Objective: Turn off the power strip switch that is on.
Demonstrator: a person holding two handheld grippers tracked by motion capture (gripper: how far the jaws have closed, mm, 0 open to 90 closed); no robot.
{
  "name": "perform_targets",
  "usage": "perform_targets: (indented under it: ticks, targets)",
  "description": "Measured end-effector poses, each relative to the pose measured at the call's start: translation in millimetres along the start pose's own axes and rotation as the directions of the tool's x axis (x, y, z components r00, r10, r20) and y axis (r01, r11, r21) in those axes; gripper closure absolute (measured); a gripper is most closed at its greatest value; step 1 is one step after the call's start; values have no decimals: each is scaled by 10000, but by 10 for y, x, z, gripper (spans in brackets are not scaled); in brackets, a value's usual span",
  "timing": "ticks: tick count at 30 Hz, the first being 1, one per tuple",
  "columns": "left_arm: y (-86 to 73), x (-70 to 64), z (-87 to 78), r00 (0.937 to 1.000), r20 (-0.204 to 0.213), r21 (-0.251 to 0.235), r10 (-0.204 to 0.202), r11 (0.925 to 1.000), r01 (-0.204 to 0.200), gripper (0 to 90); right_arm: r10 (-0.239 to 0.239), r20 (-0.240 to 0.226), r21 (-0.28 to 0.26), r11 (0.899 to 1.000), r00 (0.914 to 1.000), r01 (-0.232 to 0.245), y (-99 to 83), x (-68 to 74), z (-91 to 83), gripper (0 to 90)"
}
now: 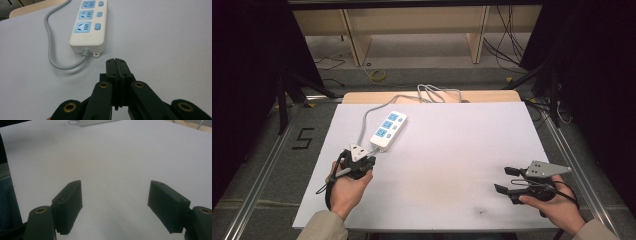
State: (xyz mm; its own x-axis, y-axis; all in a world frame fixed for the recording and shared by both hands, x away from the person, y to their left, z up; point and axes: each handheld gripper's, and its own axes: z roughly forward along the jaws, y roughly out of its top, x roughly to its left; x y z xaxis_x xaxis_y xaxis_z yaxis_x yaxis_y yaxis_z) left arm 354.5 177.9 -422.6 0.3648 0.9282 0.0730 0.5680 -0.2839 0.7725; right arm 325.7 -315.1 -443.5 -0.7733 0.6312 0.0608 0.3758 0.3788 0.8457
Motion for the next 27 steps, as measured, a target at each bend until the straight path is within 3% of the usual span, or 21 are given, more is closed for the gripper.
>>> perform_targets:
  ticks: [27]
  targets:
    - [264, 125, 278, 9997, -239, 196, 9, 9998, -4, 900, -23, -37, 29, 10000, 10000, 23, 2, -7, 13, 277]
